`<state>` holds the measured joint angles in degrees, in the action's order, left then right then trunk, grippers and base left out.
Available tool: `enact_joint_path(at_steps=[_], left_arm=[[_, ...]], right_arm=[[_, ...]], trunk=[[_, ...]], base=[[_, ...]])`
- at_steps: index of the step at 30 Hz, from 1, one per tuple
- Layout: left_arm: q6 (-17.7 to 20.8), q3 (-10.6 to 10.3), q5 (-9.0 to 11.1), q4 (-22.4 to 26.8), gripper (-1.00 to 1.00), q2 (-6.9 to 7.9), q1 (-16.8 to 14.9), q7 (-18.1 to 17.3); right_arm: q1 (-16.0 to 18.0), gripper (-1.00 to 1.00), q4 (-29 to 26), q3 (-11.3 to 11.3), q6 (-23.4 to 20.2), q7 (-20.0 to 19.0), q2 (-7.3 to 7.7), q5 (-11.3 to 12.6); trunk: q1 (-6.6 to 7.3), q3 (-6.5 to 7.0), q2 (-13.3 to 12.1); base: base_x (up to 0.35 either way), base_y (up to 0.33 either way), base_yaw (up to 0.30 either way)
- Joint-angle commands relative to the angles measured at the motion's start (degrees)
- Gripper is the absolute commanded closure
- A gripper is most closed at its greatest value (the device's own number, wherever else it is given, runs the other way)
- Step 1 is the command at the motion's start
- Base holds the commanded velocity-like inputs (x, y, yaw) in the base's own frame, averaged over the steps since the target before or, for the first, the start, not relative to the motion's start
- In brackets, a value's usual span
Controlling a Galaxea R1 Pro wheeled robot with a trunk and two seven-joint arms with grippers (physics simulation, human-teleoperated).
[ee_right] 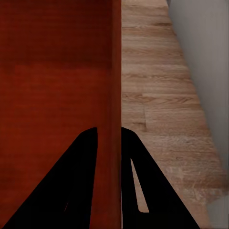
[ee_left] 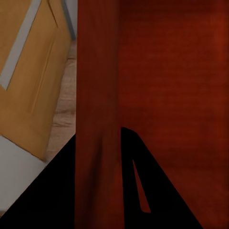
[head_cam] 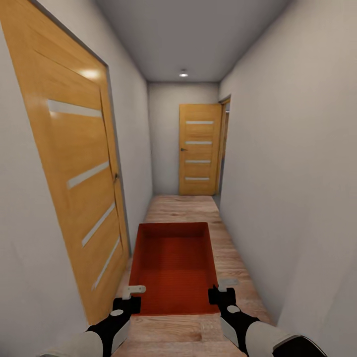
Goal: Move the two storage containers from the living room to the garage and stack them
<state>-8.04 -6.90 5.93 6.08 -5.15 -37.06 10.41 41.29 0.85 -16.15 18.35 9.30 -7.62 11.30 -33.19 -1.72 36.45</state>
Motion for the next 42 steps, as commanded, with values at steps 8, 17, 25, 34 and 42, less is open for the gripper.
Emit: enact_joint_path(at_steps=[8,17,25,34,42], left_arm=[[-0.05,-0.12,0.4,-0.01,1.0,-0.04,-0.03,0.31],[-0.02,-0.12,0.4,-0.01,1.0,-0.04,-0.03,0.31],[-0.05,-0.13,0.4,-0.01,1.0,-0.04,-0.03,0.31],[-0.03,-0.13,0.4,-0.01,1.0,-0.04,-0.03,0.31],[-0.02,-0.13,0.4,-0.01,1.0,-0.04,-0.03,0.31]], right_arm=[[0.1,1.0,-0.06,3.23,0.02,0.06,-0.47,-0.49],[0.06,1.0,-0.06,3.23,-0.05,0.09,-0.47,-0.49],[0.07,1.0,-0.06,3.23,0.02,0.09,-0.47,-0.56],[0.1,1.0,-0.06,3.23,0.02,0.06,-0.47,-0.58],[0.08,1.0,-0.06,3.23,0.02,0.01,-0.47,-0.55]], trunk=[[-0.05,-0.1,0.09],[-0.05,-0.1,0.09],[-0.05,-0.1,0.09],[-0.05,-0.1,0.09],[-0.05,-0.1,0.09]], base=[[0.321,0.0,-0.001],[0.321,0.0,0.0],[0.321,0.0,0.0],[0.321,0.0,0.0],[0.321,0.0,0.0]])
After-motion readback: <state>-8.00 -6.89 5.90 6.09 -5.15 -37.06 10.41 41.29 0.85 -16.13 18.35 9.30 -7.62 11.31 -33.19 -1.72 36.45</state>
